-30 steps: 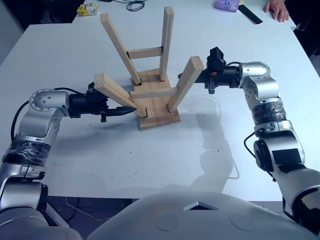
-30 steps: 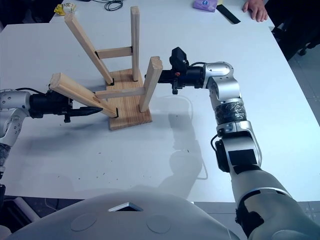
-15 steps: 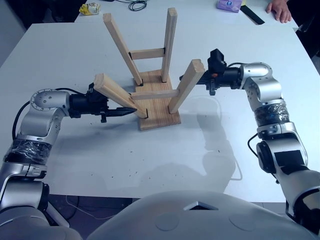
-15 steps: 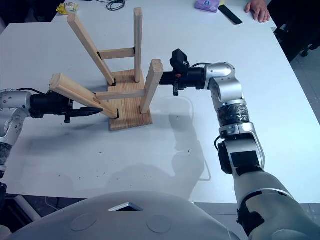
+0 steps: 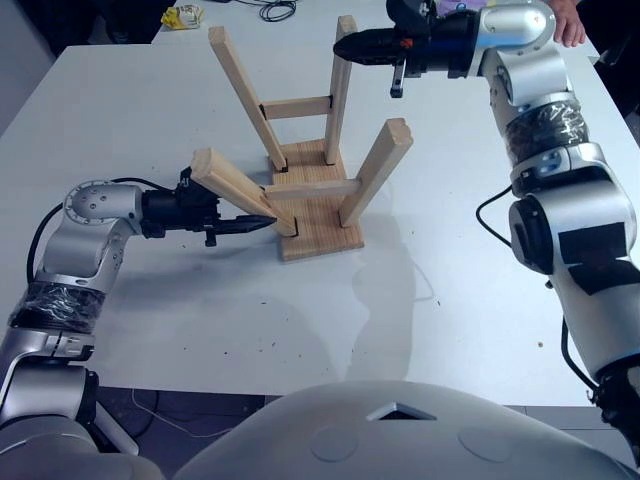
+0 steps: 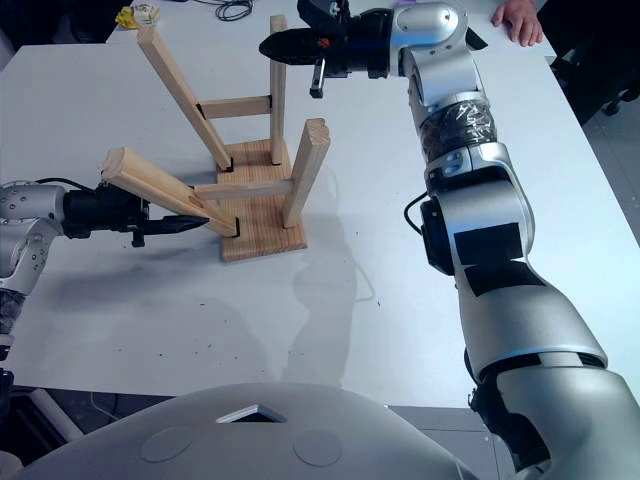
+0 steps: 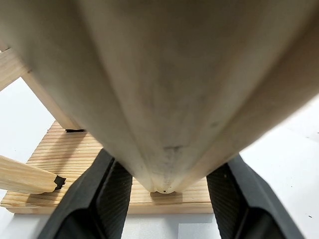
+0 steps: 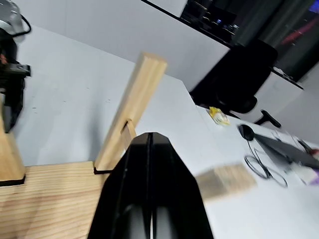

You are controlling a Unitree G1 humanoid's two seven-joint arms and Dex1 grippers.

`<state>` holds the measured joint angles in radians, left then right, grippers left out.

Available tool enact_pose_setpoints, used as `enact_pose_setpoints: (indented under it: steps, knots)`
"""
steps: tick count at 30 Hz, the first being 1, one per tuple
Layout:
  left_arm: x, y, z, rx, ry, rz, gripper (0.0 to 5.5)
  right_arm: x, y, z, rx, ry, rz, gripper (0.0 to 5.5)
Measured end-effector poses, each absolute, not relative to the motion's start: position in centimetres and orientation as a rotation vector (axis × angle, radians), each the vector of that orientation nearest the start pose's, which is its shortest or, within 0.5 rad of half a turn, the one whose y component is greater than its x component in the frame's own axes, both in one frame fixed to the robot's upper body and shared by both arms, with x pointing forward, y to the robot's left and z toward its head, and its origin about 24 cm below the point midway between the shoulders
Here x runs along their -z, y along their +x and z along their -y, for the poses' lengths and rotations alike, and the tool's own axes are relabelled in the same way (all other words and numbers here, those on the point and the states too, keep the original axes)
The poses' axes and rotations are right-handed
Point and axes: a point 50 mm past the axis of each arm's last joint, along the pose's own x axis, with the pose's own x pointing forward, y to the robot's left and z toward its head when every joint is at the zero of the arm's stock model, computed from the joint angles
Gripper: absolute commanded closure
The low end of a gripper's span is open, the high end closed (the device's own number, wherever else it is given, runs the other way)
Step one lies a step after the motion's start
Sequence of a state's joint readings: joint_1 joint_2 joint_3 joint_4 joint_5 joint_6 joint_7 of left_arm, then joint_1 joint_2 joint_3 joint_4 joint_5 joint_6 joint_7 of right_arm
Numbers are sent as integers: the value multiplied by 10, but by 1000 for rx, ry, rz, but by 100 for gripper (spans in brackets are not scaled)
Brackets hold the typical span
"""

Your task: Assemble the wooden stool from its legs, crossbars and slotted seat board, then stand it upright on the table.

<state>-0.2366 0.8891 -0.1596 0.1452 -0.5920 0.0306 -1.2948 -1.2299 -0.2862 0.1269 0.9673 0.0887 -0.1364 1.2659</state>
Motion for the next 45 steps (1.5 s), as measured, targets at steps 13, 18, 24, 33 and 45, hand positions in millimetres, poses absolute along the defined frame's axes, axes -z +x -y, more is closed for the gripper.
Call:
enact_pose_setpoints:
  steps: [13,18,24,33,45]
  knots:
    - [-106,254,-231,1311,233,-181,344,-251,342,-5,-1842,-930,243,550]
    - [-104,254,-229,1309,223,-174,344,-219,333,-23,-1912,-1053,216,550]
    - [-104,254,-228,1308,222,-174,344,-214,334,-25,-1904,-1150,218,550]
    - [-108,262,-224,1348,249,-184,344,-204,344,-8,-1886,-1267,114,550]
    - [-112,277,-216,1368,293,-195,344,-196,350,5,-1877,-1366,30,550]
